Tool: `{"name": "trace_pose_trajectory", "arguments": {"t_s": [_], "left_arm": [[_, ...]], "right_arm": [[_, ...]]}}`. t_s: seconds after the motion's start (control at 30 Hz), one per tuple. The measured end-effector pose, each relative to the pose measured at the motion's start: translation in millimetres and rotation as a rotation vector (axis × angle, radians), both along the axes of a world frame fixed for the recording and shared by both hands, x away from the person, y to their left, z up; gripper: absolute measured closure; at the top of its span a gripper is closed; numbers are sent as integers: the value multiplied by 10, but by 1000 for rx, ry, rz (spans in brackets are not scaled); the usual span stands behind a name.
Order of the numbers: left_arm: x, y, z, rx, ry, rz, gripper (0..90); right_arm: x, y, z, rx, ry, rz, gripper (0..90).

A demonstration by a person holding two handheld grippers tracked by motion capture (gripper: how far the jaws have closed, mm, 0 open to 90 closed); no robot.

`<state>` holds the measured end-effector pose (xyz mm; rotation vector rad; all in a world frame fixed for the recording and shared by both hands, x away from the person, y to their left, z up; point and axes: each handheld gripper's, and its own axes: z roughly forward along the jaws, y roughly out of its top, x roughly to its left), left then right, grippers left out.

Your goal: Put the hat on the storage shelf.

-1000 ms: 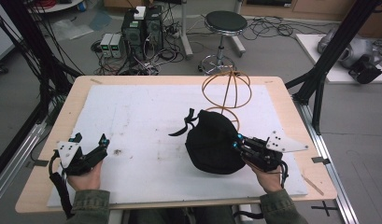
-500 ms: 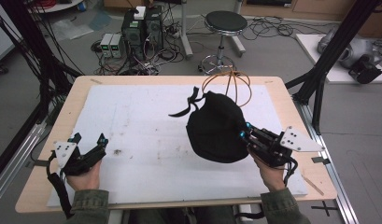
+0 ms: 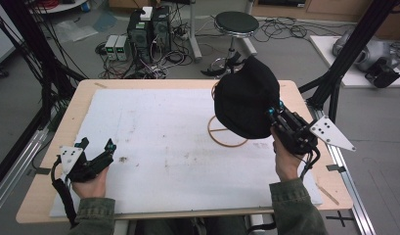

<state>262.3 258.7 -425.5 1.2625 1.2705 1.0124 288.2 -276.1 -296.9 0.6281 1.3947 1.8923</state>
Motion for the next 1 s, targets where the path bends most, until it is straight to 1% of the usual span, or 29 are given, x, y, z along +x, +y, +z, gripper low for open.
{"name": "trace_pose_trajectory", "arguments": {"t_s": [0.1,0.13,0.2,0.33,0.43,0.57,0.6,0.67,0.8,0.9,1.0], "left_arm": [[-7,-4,-3,-4,2,0,176],[-6,-3,-1,-2,1,-4,176],[-7,-8,6,1,1,-7,176],[-4,-12,15,5,-2,-9,176],[-1,-8,8,13,1,-10,176],[-4,-2,9,18,8,-9,176],[-8,2,14,19,7,-9,176],[-14,6,17,18,5,-9,176],[-18,8,13,14,9,-6,177],[-25,4,13,18,11,-6,177],[-28,3,14,19,11,-6,177]], "right_arm": [[48,0,37,26,-13,-43,863],[68,4,51,35,-9,-59,863],[113,15,88,33,-7,-77,863],[211,60,176,11,-8,-93,863],[285,99,244,-8,8,-98,862],[400,143,309,-5,51,-105,858],[451,165,323,-6,60,-113,858],[473,171,326,-10,60,-120,858],[567,204,351,-28,76,-130,858],[610,207,371,-22,93,-126,858],[660,219,366,-34,110,-136,858]]}}
